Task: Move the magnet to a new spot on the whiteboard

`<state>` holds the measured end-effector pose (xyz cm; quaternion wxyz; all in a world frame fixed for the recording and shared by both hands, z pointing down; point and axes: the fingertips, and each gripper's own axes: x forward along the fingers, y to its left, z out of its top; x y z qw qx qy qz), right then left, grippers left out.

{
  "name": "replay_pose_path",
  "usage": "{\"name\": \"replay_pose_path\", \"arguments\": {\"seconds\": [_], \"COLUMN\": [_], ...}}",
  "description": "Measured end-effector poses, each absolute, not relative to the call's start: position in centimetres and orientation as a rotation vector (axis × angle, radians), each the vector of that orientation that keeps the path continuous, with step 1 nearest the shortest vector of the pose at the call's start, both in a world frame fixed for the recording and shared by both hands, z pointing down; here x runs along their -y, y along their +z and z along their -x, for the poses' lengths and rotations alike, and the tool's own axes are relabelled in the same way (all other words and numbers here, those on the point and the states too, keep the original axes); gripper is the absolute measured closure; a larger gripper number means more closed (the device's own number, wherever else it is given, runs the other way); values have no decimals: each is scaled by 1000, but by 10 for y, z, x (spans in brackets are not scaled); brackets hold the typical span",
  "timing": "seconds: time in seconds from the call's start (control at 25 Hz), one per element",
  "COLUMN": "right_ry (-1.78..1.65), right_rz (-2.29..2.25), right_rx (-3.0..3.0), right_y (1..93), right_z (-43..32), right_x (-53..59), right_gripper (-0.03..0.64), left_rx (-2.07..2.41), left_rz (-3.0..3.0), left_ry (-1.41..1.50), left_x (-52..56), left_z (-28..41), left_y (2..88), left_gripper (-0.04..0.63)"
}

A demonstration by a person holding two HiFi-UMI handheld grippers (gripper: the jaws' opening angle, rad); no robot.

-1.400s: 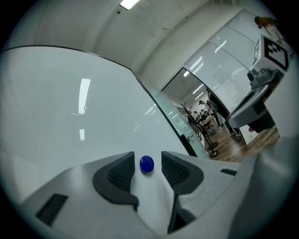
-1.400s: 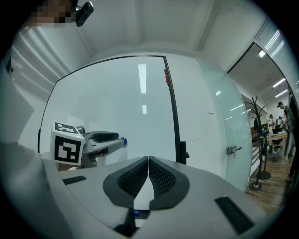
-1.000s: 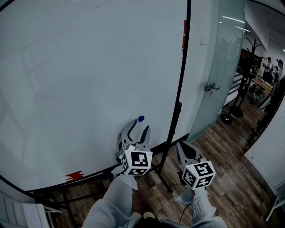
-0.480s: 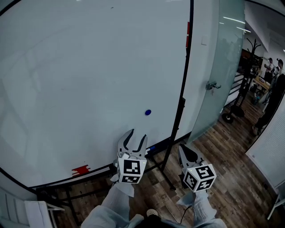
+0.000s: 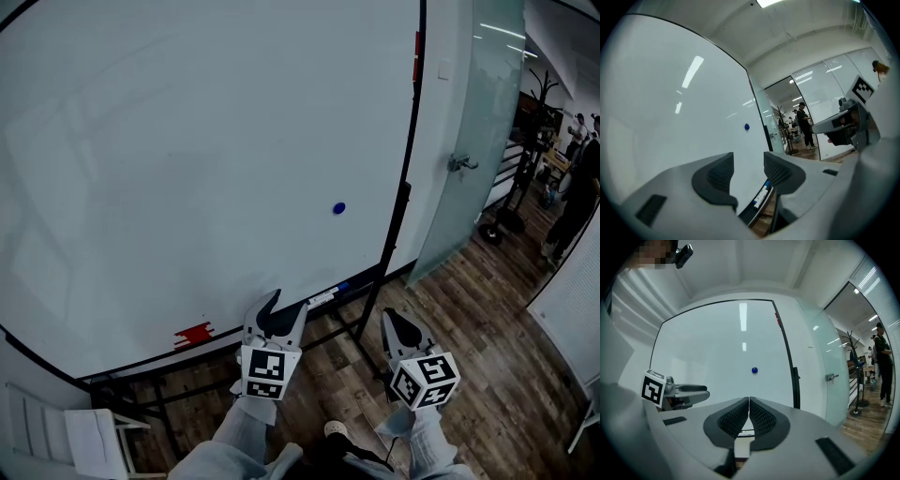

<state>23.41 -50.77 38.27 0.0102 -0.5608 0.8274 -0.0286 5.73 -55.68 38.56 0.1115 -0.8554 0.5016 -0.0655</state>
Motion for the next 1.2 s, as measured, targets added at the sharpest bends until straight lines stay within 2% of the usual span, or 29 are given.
{"name": "replay_pose_path", "arguments": {"seconds": [0.56,1.2], "right_ry": [-192,-298], "right_rz": [1773,1775], "right_rx": [-2590,-2564], "right_y": [425,469], "right_z": [-196,-176], "right_x": [427,374], "right_gripper": [589,589], "left_rx": [-1545,-1606], "left_rz": [2670,2771], "left_ry": [-175,-178], "left_x": [476,410], "left_z": [6,57], "left_y": [435,483], "left_gripper": [402,575]}}
